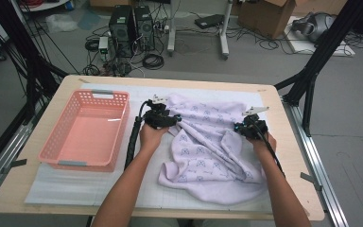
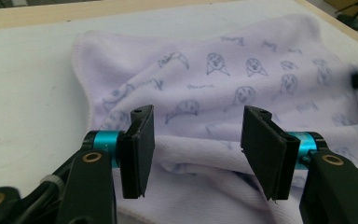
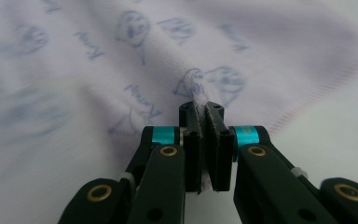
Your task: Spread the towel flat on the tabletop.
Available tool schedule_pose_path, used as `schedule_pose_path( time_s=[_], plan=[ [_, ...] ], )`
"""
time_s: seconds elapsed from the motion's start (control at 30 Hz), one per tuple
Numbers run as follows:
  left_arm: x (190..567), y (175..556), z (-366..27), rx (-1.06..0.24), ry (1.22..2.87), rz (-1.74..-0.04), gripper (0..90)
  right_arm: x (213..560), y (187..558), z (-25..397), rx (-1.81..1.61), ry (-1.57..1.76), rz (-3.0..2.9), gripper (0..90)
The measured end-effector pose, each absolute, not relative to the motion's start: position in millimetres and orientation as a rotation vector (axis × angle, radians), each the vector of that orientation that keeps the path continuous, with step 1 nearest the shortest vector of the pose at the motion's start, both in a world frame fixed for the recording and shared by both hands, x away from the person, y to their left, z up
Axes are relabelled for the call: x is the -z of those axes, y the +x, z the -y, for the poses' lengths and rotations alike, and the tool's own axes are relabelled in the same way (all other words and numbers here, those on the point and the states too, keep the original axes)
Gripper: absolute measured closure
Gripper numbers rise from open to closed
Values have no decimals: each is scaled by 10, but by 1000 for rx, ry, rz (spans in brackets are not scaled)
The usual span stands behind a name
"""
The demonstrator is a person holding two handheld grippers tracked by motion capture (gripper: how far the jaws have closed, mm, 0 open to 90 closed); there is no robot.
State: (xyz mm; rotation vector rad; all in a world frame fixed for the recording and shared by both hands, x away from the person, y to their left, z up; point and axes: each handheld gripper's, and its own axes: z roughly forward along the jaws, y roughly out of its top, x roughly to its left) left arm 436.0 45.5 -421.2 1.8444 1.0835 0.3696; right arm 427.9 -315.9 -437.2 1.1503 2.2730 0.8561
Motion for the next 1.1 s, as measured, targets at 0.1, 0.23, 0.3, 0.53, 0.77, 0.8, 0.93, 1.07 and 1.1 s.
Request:
schedule_pose_path(
  time_s=[0.1,0.23,0.3,0.53,0.77,0.8,0.93,1.07,1.1],
  plan=[
    [4210,4271,-373,-340,1876,-1037,454,4309,4355,3295,-810,1226,-2062,858],
    [4257,4127,-333,-304,1889,-986,499,4314,4365,3416,-846,1361,-1923,725],
    [4301,4089,-334,-298,1902,-989,479,4284,4332,3434,-923,1390,-1929,645],
    [4428,4016,-233,-257,2048,-997,430,4072,4052,3440,-1096,1350,-1992,557],
    [4410,3957,-269,-403,2051,-1006,853,3822,3733,3319,-1151,1230,-2088,539],
    [4402,3971,-323,-435,2034,-1028,856,3808,3670,3303,-1155,1213,-2101,540],
    [4369,4077,-655,-523,1880,-1150,862,3919,3487,3310,-1149,1210,-2167,564],
    [4384,4082,-854,-467,1777,-1202,724,4091,3396,3364,-1201,1271,-2177,564],
    [4388,4064,-870,-447,1772,-1199,617,4147,3393,3357,-1212,1290,-2188,564]
  ],
)
